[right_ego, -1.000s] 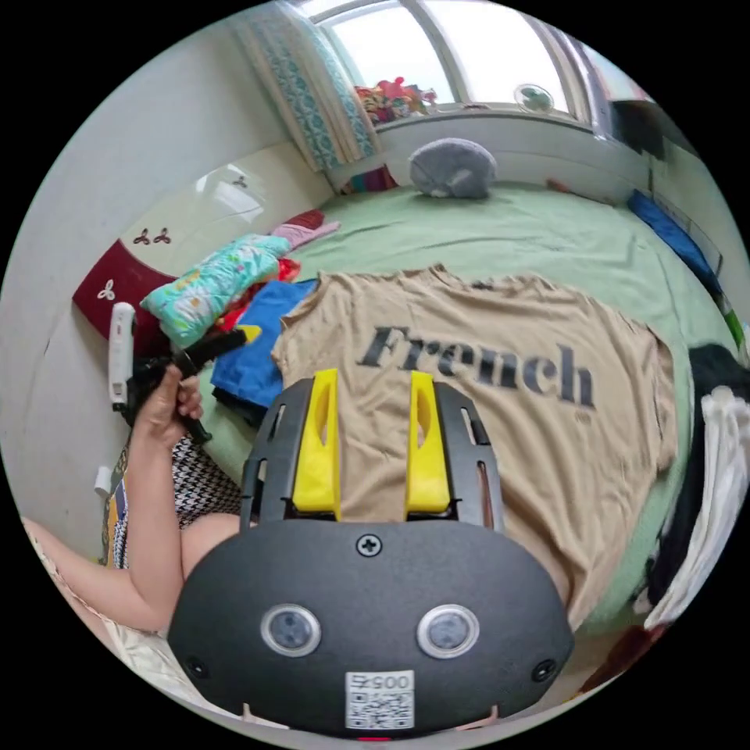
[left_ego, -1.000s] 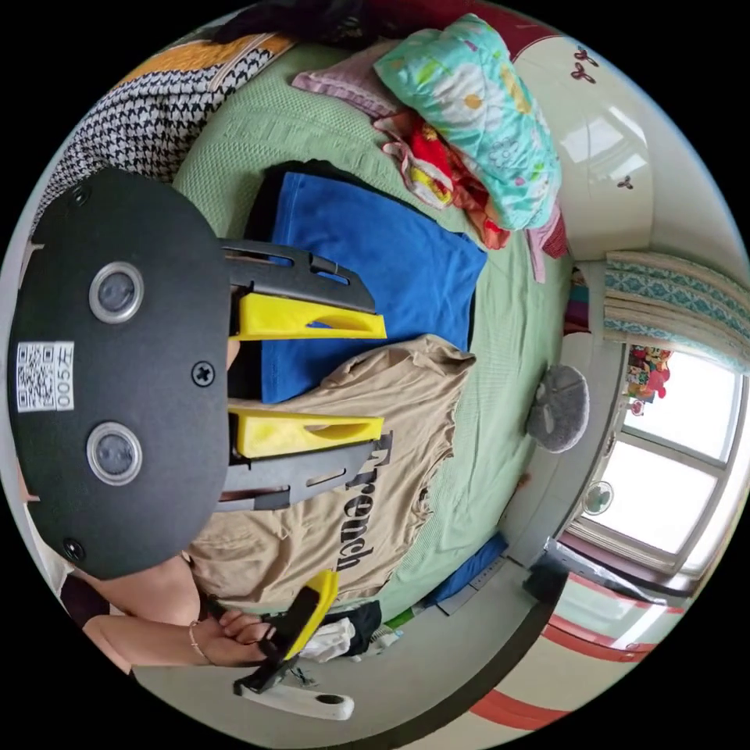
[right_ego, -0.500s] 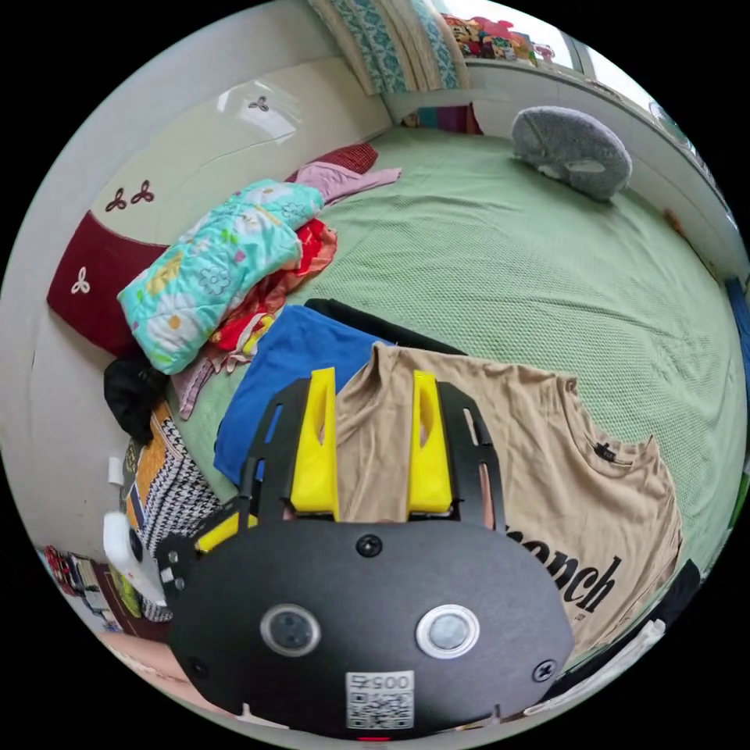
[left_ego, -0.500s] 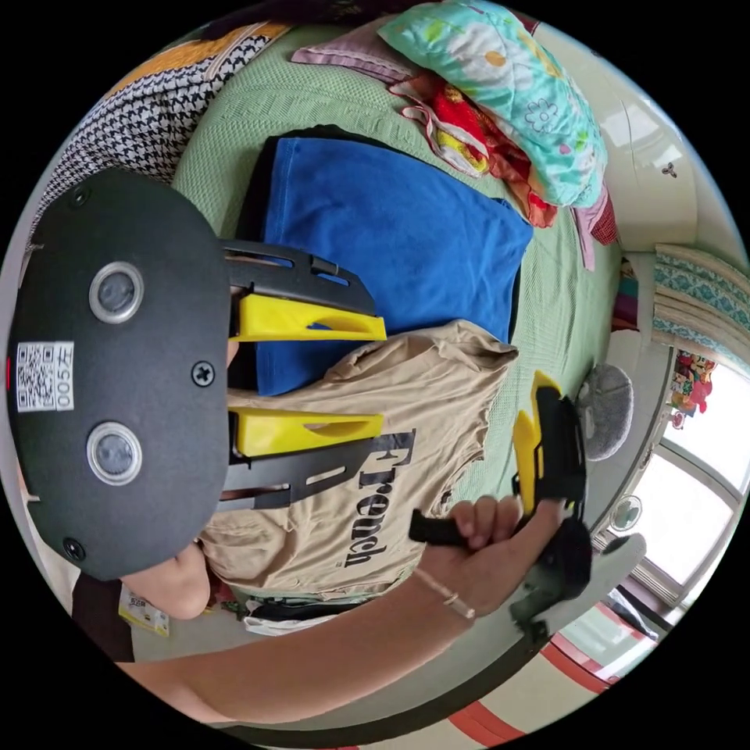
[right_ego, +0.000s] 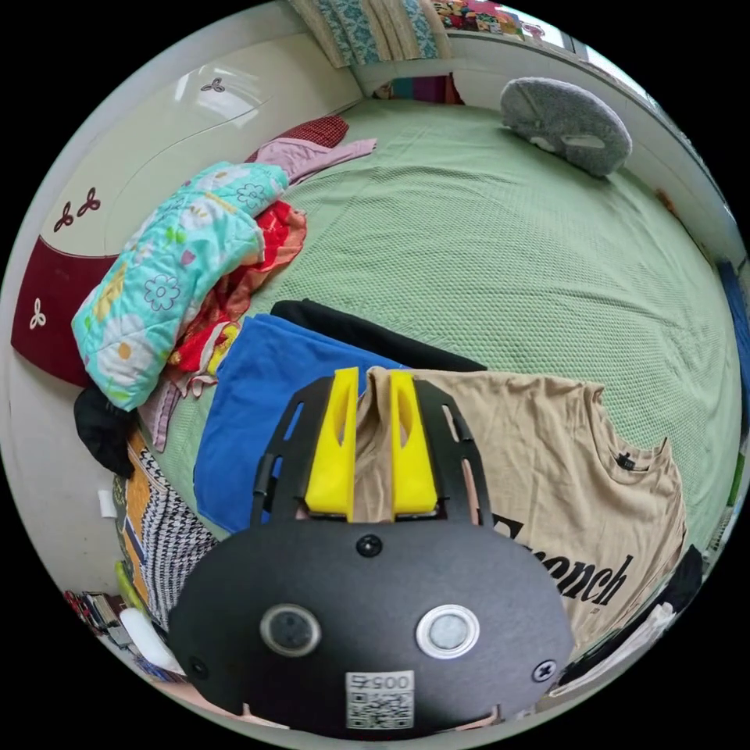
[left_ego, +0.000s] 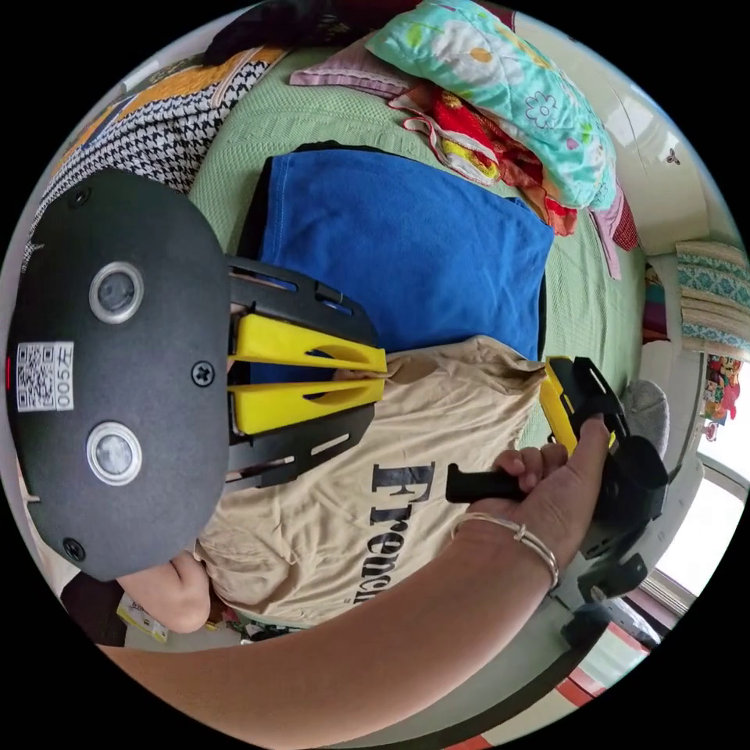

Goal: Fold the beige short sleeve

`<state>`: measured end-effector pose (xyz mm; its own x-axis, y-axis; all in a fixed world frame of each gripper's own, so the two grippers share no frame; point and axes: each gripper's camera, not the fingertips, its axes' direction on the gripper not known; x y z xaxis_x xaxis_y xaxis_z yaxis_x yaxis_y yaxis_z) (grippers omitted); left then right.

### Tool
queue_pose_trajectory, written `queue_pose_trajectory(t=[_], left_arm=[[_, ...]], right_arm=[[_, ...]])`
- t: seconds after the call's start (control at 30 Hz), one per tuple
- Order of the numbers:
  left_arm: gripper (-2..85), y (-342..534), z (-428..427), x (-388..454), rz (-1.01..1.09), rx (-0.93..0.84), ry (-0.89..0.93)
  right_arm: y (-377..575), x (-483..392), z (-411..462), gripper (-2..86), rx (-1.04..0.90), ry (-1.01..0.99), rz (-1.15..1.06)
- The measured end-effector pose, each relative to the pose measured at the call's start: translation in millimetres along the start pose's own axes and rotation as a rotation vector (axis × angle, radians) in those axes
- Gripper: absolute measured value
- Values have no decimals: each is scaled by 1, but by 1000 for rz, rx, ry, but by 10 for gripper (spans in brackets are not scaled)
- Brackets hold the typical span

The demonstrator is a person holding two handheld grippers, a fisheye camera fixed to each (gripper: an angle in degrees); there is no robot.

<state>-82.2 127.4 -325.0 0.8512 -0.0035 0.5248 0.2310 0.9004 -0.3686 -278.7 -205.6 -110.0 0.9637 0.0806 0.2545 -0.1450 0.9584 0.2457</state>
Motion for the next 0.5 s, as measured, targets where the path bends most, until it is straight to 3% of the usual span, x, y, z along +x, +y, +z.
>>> queue_pose_trajectory(t=[0.2, 0.5], left_arm=[[16, -5, -1, -10, -24, 17, 62], [12, -4, -16, 19, 225, 131, -39]], right_arm=[[-18, 2, -1, 40, 2, 7, -5], [-21, 41, -43, 38, 68, -20, 39]])
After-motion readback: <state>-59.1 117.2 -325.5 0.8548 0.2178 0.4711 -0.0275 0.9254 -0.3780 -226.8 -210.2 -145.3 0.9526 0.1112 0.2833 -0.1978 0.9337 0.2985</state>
